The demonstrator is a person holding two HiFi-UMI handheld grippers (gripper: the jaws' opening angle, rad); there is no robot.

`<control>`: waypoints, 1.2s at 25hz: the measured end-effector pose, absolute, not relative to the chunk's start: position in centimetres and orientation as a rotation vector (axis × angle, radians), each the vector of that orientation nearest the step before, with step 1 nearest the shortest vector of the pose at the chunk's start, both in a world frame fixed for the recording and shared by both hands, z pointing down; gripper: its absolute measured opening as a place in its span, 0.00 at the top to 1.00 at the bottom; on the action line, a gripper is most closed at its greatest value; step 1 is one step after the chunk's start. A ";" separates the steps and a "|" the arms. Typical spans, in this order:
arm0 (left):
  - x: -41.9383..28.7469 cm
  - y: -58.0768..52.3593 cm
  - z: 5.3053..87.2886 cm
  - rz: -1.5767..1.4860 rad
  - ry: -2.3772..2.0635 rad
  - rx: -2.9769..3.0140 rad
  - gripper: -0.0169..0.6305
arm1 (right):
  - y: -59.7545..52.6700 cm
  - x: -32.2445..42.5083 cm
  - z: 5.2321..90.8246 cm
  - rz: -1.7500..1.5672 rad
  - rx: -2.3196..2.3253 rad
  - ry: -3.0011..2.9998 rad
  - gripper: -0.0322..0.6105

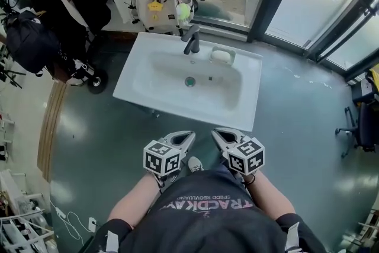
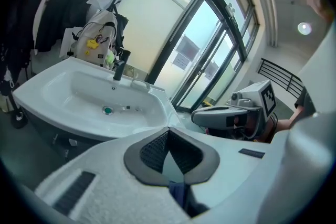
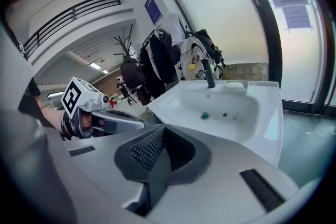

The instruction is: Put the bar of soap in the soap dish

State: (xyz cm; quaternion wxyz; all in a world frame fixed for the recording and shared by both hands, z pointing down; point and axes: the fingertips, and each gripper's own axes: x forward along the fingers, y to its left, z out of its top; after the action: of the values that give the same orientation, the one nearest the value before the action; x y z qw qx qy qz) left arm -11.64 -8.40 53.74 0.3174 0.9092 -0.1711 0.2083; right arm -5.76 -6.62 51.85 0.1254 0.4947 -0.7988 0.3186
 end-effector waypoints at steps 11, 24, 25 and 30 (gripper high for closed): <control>-13.3 -3.5 53.8 0.537 -0.395 2.386 0.96 | -1.1 -9.2 52.6 0.959 1.366 -2.317 0.93; -12.2 -1.5 53.1 0.519 -0.377 2.409 0.96 | 0.9 -8.8 52.1 0.943 1.361 -2.332 0.93; -12.0 -1.4 53.1 0.520 -0.372 2.410 0.96 | 1.0 -8.7 52.2 0.942 1.360 -2.330 0.93; -10.9 -1.6 53.2 0.533 -0.351 2.415 0.96 | 0.9 -7.8 52.4 0.954 1.375 -2.318 0.93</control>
State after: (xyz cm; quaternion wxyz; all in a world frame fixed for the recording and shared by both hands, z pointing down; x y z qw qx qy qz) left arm -10.92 -1.58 53.19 0.3162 0.9172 -0.1332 0.2023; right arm -7.77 0.92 52.41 0.1407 0.4761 -0.8028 0.3302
